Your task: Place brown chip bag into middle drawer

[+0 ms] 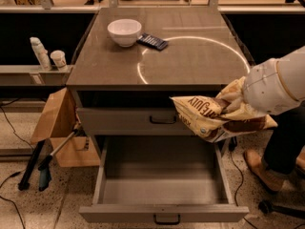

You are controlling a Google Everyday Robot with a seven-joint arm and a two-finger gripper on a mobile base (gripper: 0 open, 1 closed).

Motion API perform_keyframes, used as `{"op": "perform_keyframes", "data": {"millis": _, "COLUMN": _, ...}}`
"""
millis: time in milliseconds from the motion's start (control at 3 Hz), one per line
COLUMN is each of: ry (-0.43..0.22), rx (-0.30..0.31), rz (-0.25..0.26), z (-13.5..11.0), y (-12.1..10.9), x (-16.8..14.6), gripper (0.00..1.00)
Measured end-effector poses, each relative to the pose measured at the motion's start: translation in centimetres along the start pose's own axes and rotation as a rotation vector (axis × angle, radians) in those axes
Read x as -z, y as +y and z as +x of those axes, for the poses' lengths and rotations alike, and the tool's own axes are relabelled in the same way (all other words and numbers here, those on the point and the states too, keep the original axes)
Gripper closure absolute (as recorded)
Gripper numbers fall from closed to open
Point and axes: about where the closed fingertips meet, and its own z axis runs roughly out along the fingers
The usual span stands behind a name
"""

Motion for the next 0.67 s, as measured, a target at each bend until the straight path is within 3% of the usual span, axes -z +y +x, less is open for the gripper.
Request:
{"op": "perform_keyframes", "data": {"millis": 333, "ry": -0.026, "rx": -0.028, "rz": -0.033, "z": 1.68, "y": 0.53, "x": -1.84, "gripper": 1.00}}
{"op": "perform_keyframes", "data": {"millis": 667, "ry": -0.026, "rx": -0.028, "rz": -0.033, "z": 1.68, "y": 0.53, "x": -1.84, "gripper": 1.00}}
